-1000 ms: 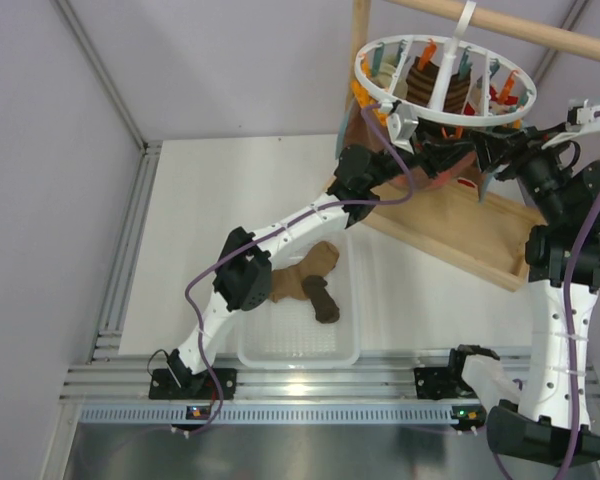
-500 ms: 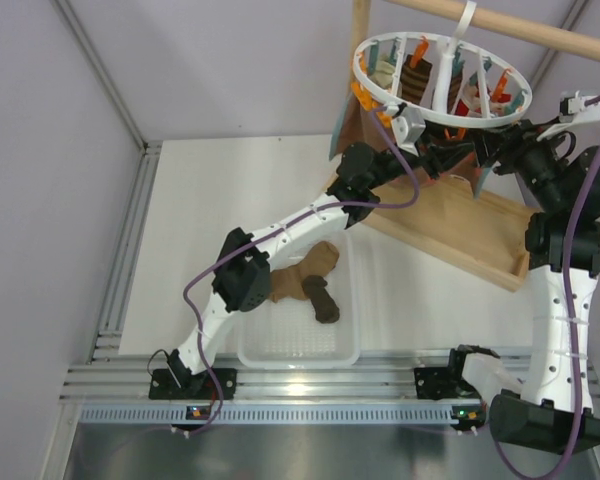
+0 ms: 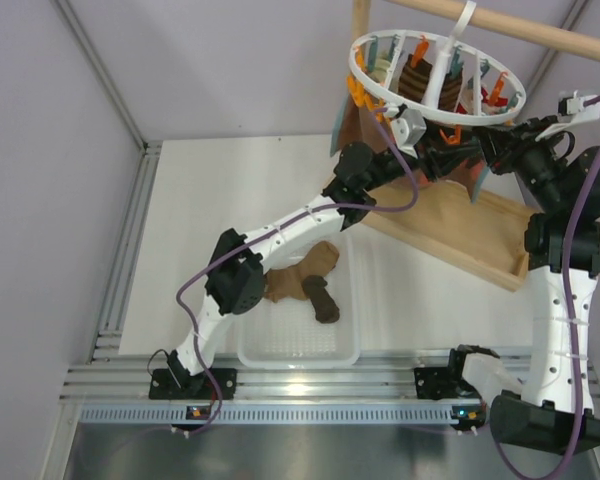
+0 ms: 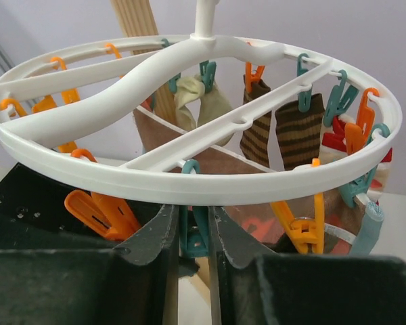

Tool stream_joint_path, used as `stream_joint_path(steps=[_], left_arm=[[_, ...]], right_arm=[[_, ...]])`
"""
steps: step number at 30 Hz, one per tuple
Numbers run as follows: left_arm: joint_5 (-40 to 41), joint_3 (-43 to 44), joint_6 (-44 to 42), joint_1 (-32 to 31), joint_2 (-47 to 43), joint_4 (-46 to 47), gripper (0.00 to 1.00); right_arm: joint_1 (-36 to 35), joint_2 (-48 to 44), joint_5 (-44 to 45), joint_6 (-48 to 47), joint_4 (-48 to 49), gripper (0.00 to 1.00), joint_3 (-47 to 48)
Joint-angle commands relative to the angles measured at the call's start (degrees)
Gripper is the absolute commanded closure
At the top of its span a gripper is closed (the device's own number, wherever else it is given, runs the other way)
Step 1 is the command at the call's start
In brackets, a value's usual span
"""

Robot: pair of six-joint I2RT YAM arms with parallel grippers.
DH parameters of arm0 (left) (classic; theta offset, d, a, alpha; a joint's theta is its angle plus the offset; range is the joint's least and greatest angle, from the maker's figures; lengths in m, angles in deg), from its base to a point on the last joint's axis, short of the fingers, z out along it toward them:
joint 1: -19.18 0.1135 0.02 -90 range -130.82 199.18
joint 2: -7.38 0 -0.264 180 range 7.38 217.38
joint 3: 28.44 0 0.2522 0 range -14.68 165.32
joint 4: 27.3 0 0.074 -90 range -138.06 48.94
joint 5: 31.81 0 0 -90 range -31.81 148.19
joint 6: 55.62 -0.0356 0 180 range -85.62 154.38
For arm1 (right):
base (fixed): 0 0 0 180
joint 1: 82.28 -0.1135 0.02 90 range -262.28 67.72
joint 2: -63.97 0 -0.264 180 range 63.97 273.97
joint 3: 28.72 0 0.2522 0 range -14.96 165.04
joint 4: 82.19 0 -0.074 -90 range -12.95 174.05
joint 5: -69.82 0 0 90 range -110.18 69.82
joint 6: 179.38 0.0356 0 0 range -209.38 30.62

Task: Clip the socks to the hanger
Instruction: Open the clamp at the hanger, then pick up the sock from the bin.

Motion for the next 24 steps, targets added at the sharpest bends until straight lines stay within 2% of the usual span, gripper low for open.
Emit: stream_joint_path(steps=[1, 3, 4, 6, 10, 14, 15, 16, 17, 19, 20, 21, 22, 23, 24], left_arm=[[-5.0, -4.0, -2.1, -2.5, -6.5, 0.6, 0.59], [-4.6, -8.0, -1.9, -2.2, -9.4, -0.1, 0.49], [-4.9, -10.6, -1.8, -1.9, -10.6, -2.0, 0.36], [-5.0, -14.2, -1.0, -1.5, -14.6, -3.6, 0.24], [-5.7, -29.8, -0.9, 0.4, -24.2, -6.4, 0.19], [-9.7, -40.9, -4.4, 2.8, -36.1, -14.0, 0.19], [-11.4, -42.6, -6.2, 3.8, -38.2, -19.8, 0.19], [-13.2, -45.6, -8.7, 4.3, -40.1, -23.1, 0.20], [-18.4, -47.1, -15.0, 4.9, -43.9, -26.5, 0.21], [-24.3, -50.0, -22.3, 6.9, -47.0, -39.1, 0.24], [-27.4, -50.3, -32.1, 7.4, -49.1, -46.2, 0.27], [-30.1, -50.1, -37.6, 7.5, -49.8, -58.7, 0.29], [-31.1, -49.9, -42.6, 7.6, -50.1, -65.7, 0.29], [-31.8, -49.7, -51.8, 7.6, -50.0, -71.1, 0.29], [-32.7, -49.8, -55.8, 7.5, -49.8, -75.5, 0.30]], right_arm=[[-0.2, 0.4, 2.0, 1.1, 1.9, 0.98, 2.2], [-0.2, 0.4, 2.1, 1.4, 2.0, 1.00, 2.5], [-0.1, 0.4, 2.1, 1.8, 2.1, 1.00, 2.6], [0.2, 0.5, 2.2, 2.4, 2.3, 1.00, 2.7], [0.3, 0.4, 1.9, 3.2, 3.0, 1.00, 2.3], [0.4, 0.8, 1.6, 4.1, 3.3, 1.00, 2.5], [0.4, 0.8, 1.5, 4.5, 3.5, 1.00, 2.4], [0.4, 0.8, 1.4, 4.6, 3.7, 1.00, 2.2], [0.4, 0.8, 1.3, 4.8, 3.8, 1.00, 2.1], [0.4, 0.9, 1.2, 5.3, 4.0, 1.00, 2.1], [0.5, 0.8, 1.2, 5.4, 4.1, 1.00, 2.0], [0.4, 1.0, 1.0, 5.5, 4.3, 1.00, 1.9], [0.4, 1.0, 1.0, 5.5, 4.3, 1.00, 1.9], [0.5, 1.0, 0.9, 5.6, 4.3, 1.00, 1.9], [0.4, 1.1, 0.9, 5.6, 4.4, 1.00, 1.9]])
